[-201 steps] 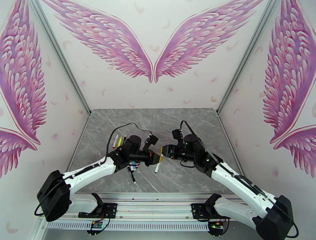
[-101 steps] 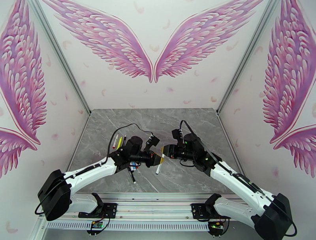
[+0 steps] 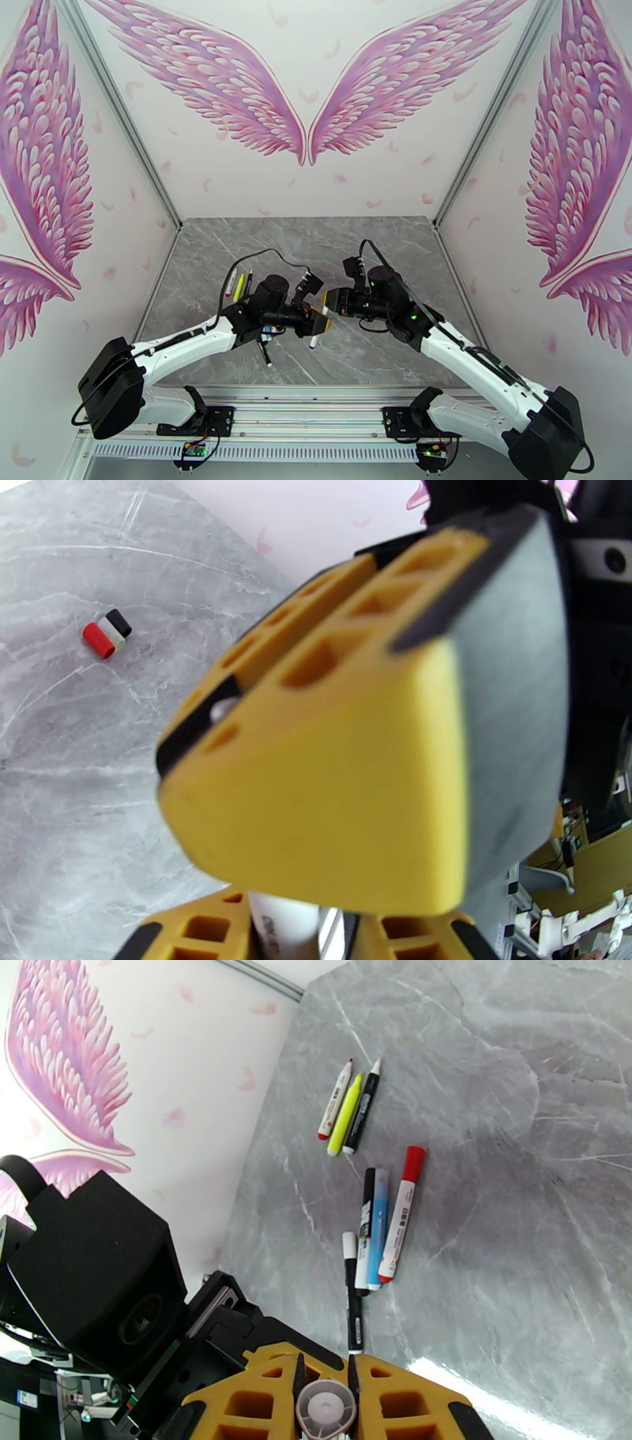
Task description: Open the pen caps
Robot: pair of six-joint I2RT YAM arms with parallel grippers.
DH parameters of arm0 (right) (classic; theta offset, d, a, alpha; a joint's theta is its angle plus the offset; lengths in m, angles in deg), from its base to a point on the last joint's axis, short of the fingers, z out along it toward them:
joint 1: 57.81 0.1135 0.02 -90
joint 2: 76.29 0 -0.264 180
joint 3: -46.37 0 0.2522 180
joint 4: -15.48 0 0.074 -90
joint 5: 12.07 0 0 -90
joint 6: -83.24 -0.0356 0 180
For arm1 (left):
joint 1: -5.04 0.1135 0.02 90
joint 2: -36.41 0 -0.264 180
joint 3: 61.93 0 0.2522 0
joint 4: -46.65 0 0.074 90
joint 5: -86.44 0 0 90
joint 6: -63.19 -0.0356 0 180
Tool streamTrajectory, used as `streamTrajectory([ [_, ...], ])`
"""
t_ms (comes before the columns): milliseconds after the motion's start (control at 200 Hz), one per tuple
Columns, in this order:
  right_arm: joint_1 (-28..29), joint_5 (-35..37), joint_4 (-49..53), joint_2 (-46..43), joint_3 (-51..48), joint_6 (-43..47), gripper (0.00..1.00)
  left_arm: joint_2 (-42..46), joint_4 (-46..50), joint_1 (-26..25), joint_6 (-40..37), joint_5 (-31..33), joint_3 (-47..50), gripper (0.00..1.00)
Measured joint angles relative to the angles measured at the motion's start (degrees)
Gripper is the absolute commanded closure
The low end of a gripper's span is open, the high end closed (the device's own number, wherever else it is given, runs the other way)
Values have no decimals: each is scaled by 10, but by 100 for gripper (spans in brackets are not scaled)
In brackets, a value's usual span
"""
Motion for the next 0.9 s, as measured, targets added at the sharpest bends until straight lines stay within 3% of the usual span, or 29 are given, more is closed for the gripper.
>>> streamTrajectory([
  [325, -7, 7, 0, -12, 1, -11, 86, 0, -16, -3, 7, 11, 6, 94],
  [470, -12, -2, -2, -15, 0, -12, 87, 1, -22, -4, 7, 7, 7, 96],
  [900, -74, -186, -46, -55, -7, 20, 87, 36, -70, 4, 21, -80, 15, 98],
])
